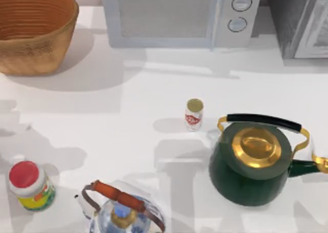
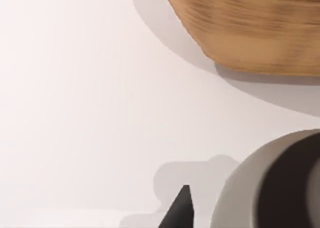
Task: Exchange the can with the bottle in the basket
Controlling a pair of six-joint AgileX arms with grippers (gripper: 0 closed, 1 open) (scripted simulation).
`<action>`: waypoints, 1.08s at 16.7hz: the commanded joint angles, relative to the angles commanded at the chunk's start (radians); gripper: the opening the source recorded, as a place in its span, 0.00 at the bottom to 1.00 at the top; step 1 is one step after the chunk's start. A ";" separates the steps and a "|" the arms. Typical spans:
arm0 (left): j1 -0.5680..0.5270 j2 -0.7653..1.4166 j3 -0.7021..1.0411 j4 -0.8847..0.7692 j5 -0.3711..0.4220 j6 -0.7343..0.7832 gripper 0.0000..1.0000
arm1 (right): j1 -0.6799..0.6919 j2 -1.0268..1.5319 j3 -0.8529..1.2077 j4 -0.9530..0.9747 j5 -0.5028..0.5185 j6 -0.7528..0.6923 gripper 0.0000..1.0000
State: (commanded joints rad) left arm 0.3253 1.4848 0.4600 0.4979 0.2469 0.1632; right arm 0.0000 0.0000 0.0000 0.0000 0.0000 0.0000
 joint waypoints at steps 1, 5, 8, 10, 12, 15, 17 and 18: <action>-0.003 -0.012 0.048 -0.046 -0.020 -0.007 0.00 | 0.000 0.000 0.000 0.000 0.000 0.000 1.00; -0.031 -0.050 0.322 -0.263 -0.091 -0.037 0.00 | 0.000 0.000 0.000 0.000 0.000 0.000 1.00; -0.075 -0.019 0.607 -0.450 -0.122 -0.060 0.00 | 0.000 0.000 0.000 0.000 0.000 0.000 1.00; -0.115 0.038 0.803 -0.572 -0.133 -0.075 0.00 | 0.000 0.000 0.000 0.000 0.000 0.000 1.00; -0.161 0.109 0.982 -0.691 -0.142 -0.089 0.00 | 0.000 0.000 0.000 0.000 0.000 0.000 1.00; -0.227 0.213 1.182 -0.860 -0.154 -0.104 0.00 | 0.000 0.000 0.000 0.000 0.000 0.000 1.00; -0.255 0.265 1.264 -0.941 -0.161 -0.109 0.00 | 0.000 0.000 0.000 0.000 0.000 0.000 1.00; -0.263 0.283 1.290 -0.966 -0.165 -0.110 0.00 | 0.000 0.000 0.000 0.000 0.000 0.000 1.00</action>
State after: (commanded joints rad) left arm 0.0621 1.7673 1.7499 -0.4684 0.0822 0.0531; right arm 0.0000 0.0000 0.0000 0.0000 0.0000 0.0000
